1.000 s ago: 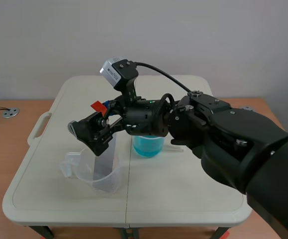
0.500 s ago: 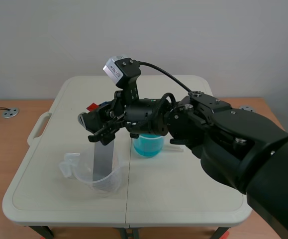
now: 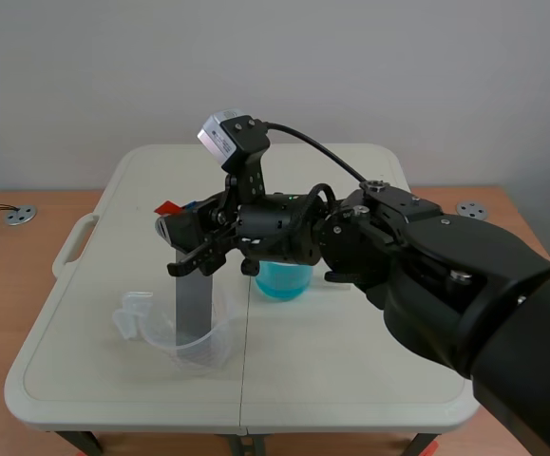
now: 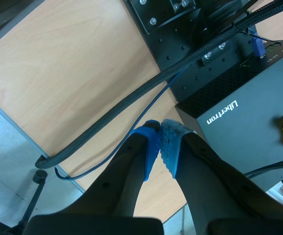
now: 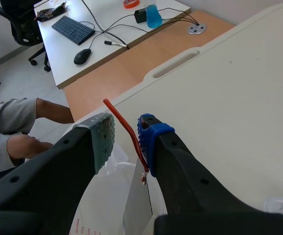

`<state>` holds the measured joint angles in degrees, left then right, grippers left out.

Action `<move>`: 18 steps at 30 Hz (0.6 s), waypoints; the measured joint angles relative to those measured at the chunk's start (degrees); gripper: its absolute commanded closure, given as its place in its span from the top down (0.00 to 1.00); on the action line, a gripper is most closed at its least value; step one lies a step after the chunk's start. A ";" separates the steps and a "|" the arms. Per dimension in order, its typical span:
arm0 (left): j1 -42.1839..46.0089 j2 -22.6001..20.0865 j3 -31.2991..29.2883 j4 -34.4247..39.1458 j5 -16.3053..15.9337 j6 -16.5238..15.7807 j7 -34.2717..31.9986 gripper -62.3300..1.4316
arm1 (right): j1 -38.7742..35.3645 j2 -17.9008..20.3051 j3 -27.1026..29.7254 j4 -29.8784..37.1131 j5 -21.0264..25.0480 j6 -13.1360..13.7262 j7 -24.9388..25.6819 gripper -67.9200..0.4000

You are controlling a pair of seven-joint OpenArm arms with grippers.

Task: Hold the metal plate by the orange handle, dip it into the blue solution, take it out and point at it, then put the plate back in the beaker on the left.
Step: 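Lift the metal plate out of the left beaker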

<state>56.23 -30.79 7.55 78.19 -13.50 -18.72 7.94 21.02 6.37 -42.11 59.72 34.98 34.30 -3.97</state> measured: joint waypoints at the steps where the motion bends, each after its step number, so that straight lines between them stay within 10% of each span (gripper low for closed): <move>1: 0.00 0.00 0.00 0.00 0.00 0.00 0.00 0.09 | 0.02 0.00 0.00 0.00 0.00 0.74 0.02 0.08; 18: 0.00 0.00 0.00 0.00 0.00 0.00 0.00 0.09 | 0.02 0.00 0.00 0.02 -0.28 7.74 0.70 0.02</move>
<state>56.23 -30.79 7.55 78.19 -13.50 -18.72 7.94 21.04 6.37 -42.11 59.75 34.70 42.04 -3.27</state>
